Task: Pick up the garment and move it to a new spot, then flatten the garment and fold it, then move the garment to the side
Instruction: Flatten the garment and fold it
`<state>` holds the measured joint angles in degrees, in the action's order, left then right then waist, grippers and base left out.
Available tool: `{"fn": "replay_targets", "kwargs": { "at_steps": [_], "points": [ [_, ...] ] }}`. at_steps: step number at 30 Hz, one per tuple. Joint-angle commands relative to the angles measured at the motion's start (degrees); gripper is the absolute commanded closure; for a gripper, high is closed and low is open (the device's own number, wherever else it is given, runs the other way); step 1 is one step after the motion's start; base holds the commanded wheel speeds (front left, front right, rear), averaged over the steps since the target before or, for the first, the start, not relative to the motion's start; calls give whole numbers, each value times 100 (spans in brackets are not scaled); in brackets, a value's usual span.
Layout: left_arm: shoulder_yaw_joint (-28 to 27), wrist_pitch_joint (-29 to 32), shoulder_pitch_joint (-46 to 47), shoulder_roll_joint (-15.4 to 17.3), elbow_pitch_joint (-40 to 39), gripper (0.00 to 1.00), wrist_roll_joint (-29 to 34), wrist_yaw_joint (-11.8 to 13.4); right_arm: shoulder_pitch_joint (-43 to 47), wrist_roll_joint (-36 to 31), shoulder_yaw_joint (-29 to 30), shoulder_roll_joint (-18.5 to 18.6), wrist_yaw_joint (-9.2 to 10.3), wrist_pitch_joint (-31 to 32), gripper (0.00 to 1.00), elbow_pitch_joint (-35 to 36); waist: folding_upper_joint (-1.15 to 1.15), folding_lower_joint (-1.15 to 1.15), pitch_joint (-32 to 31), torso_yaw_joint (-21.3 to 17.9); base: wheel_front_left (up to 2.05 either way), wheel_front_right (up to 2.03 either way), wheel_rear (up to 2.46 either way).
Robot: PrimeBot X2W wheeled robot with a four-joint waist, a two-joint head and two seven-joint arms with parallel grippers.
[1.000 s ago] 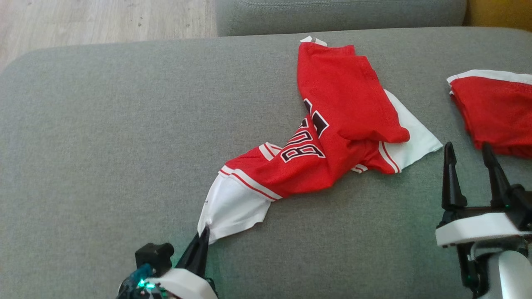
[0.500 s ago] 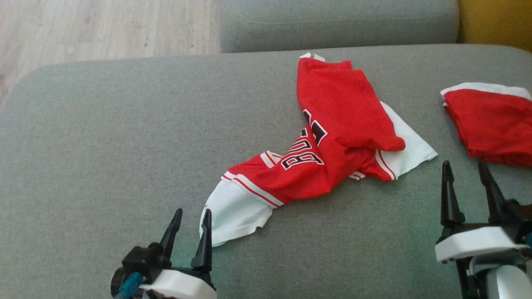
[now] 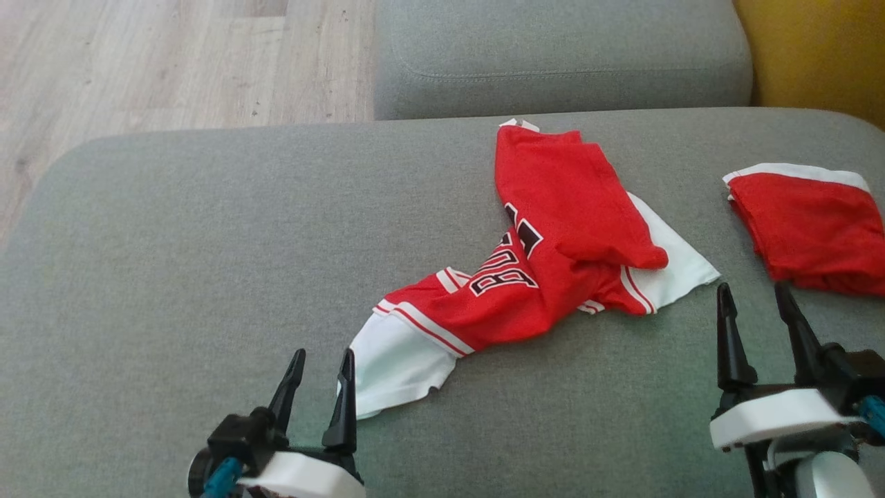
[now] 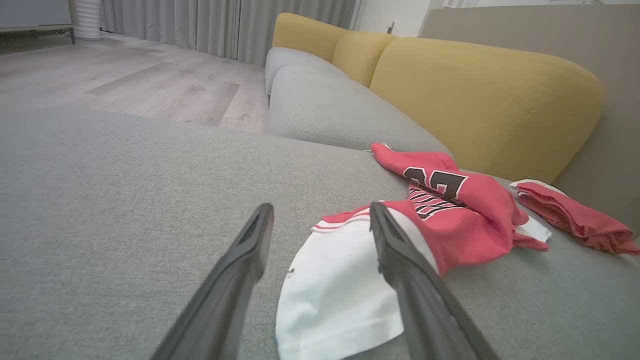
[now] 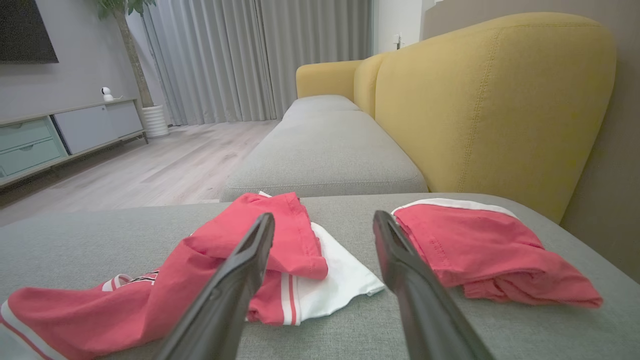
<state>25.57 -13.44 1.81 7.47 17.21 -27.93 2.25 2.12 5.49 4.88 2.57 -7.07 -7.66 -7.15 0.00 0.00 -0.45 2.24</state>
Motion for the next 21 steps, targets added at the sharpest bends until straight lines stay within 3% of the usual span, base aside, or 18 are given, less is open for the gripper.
{"fn": "replay_targets", "kwargs": {
  "at_steps": [1, 6, 11, 21],
  "points": [
    [-213, -81, 133, 13, -167, 0, 50, 31, -76, 19, -146, 31, -42, -69, 0, 173, 0, 0, -5, 9, 0, 0, 0],
    [-218, -89, 136, 25, -182, 0, 41, 51, -97, 3, -128, 31, -42, -55, 0, 137, 0, 0, 4, 48, 0, 0, 0],
    [-185, -94, 238, 23, -278, 0, 70, 54, -489, -513, 85, 31, -42, 85, 0, -179, 0, 0, 228, 152, 0, 0, 0],
    [-189, -98, 498, 76, -553, 0, 167, 109, -1764, -1876, 303, 260, -42, 255, 0, -2062, 0, 0, 863, 651, 0, 0, 0]
  ]
}}
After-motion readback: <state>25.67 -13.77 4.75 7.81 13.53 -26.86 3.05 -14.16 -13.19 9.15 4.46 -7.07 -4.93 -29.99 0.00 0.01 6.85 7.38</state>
